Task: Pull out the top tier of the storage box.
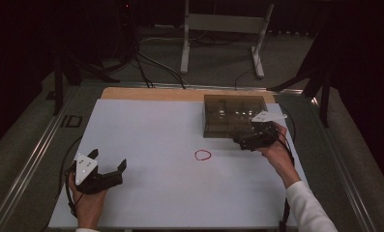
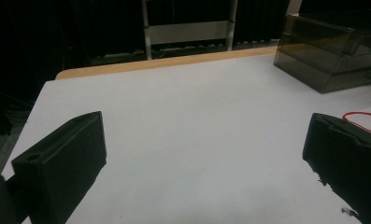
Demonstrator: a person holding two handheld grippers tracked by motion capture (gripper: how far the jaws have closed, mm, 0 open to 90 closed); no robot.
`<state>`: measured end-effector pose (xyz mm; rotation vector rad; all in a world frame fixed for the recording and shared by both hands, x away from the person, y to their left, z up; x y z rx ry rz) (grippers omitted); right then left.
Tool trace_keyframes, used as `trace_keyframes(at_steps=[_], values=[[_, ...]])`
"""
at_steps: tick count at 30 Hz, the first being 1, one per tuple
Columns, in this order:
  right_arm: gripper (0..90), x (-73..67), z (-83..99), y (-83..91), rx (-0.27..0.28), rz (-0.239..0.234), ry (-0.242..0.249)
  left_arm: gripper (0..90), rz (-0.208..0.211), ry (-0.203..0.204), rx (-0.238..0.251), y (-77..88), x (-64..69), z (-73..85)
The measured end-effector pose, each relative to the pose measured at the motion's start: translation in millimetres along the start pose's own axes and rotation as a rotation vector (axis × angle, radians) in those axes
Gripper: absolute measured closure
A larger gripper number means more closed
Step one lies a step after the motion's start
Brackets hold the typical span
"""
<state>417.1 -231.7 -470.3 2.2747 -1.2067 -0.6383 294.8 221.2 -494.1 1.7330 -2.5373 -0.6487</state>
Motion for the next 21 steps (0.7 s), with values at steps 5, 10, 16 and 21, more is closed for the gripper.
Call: trace_keyframes(at_steps=[5,10,16,21], values=[[0.8,0.1,-4.1,-3.9,-0.009,-0.009,0.025,1.1,0.000,-0.001,0.000,0.0,0.0,0.0],[0.8,0.0,-6.2,-9.4,-0.011,-0.025,0.033,1.1,-0.001,0.002,0.001,0.1,-0.3,-0.1],[0.8,2.0,-5.3,-16.3,-0.014,-0.019,0.038,1.1,-0.001,0.001,-0.001,-0.1,-0.2,0.1],[0.8,2.2,-4.8,-20.3,-0.019,-0.025,0.045,1.1,0.000,0.001,-0.001,-0.1,-0.2,0.2]])
Point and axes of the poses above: each handheld gripper's, and its own axes: y roughly backward along the jaws, z roughly out of its underside, x roughly to its right, the point moved 6 cm from there along -y, roughly forward along the jaws, and after that the axes turned 14 degrees about -y, right-handed, at the moved point
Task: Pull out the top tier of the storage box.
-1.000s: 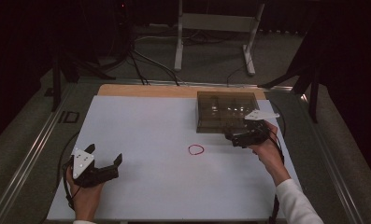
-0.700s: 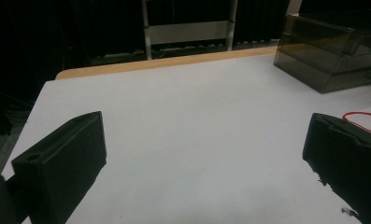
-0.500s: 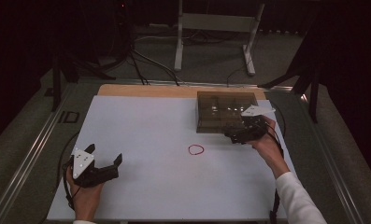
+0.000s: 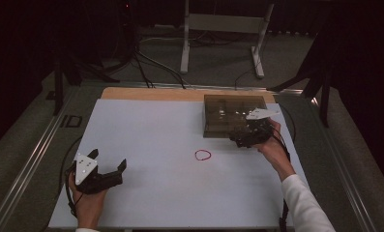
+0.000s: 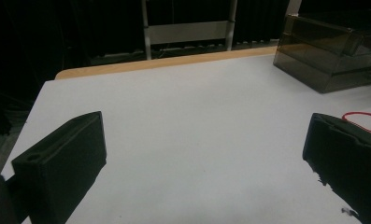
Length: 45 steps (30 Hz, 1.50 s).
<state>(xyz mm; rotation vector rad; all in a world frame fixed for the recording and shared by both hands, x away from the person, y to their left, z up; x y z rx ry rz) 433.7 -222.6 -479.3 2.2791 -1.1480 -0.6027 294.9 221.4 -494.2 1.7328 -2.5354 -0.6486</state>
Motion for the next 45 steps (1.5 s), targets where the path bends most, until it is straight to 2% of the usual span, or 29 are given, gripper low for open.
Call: trace_keyframes(at_steps=[7,8,13,19,23,29,35,41,45], values=[[4.8,0.0,2.4,-4.4,-0.019,0.014,0.010,1.1,0.004,0.000,-0.001,-0.5,0.5,0.0],[16.4,-1.1,1.2,-4.1,-0.013,0.029,0.034,1.1,0.004,0.000,0.000,-0.5,0.6,-0.1],[30.0,1.4,2.5,-1.7,-0.018,0.053,0.050,1.1,0.004,0.002,-0.001,-0.5,0.4,0.1],[35.8,0.4,5.6,3.5,-0.047,0.063,0.112,1.1,0.005,0.001,-0.002,-0.7,0.9,0.1],[40.1,2.0,6.1,6.2,-0.051,0.061,0.115,1.1,0.005,0.001,-0.003,-0.8,0.9,0.2],[37.5,5.5,6.4,1.6,-0.058,0.080,0.112,1.2,0.004,0.001,-0.003,-0.6,0.3,0.4],[34.7,4.2,7.5,-2.1,-0.068,0.076,0.120,1.1,0.005,0.001,-0.004,-0.7,0.5,0.4],[39.1,5.3,8.9,-1.9,-0.074,0.083,0.127,1.2,0.003,0.003,-0.002,-0.4,0.3,0.3],[45.0,5.8,9.4,0.0,-0.075,0.091,0.135,1.1,0.004,0.001,-0.004,-0.7,0.5,0.4]])
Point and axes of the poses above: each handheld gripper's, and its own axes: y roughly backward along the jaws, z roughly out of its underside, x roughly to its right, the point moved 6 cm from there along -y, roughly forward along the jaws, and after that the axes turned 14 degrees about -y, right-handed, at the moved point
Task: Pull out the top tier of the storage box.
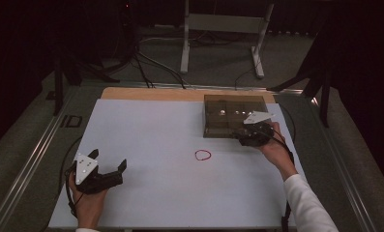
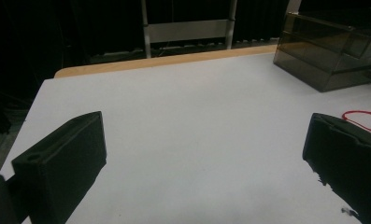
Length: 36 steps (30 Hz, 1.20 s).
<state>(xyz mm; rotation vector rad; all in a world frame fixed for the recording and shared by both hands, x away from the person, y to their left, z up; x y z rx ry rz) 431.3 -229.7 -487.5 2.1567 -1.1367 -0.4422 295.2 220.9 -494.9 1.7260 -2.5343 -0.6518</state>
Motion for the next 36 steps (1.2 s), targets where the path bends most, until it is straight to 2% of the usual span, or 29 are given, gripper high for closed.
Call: trace_keyframes(at_steps=[9,36], values=[[48.4,-0.5,2.3,3.4,-0.001,-0.015,0.004,1.1,-0.001,0.001,0.000,0.3,-0.4,0.1],[50.1,-6.7,9.8,11.5,0.005,-0.039,0.017,1.2,0.001,0.000,-0.005,-0.4,0.2,0.6]])
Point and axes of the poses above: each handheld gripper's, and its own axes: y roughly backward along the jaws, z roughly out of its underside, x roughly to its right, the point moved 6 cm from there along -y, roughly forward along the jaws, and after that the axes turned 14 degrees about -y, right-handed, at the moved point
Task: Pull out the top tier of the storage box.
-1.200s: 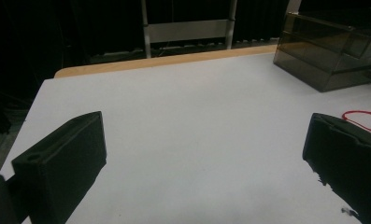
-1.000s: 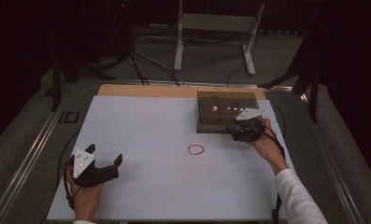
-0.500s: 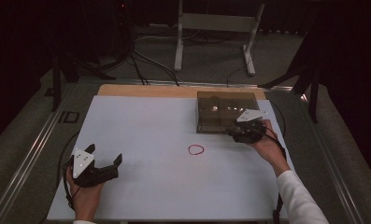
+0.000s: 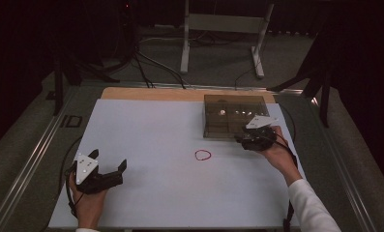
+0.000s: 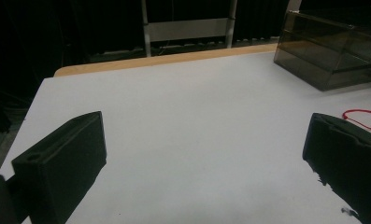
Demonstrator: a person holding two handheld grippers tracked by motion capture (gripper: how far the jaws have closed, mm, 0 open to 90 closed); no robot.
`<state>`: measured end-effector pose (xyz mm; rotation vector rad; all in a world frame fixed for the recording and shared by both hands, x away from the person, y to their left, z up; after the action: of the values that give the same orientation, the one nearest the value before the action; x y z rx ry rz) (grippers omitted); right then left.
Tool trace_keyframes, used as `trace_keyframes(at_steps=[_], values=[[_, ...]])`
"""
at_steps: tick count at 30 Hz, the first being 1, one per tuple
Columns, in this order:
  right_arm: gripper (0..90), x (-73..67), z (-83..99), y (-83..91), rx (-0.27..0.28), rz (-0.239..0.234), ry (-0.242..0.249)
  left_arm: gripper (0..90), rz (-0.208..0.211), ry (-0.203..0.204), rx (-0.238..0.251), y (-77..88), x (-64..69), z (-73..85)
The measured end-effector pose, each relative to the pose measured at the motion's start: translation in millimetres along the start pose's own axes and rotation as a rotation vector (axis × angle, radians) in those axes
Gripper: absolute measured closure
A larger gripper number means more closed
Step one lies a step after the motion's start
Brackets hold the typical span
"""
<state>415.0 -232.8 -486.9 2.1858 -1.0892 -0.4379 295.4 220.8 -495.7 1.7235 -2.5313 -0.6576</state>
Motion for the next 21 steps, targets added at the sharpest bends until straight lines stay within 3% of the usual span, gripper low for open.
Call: trace_keyframes(at_steps=[21], values=[[51.1,-3.1,7.7,8.7,0.006,-0.024,0.004,1.2,-0.003,0.002,0.001,0.5,-0.5,0.0]])
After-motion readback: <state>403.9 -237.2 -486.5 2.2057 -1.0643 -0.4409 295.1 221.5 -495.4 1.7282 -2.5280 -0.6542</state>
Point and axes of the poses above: each handheld gripper's, and its own axes: y roughly backward along the jaws, z roughly out of its underside, x roughly to its right, the point moved 6 cm from there along -y, roughly forward along the jaws, and after that the axes turned 14 degrees about -y, right-handed, at the moved point
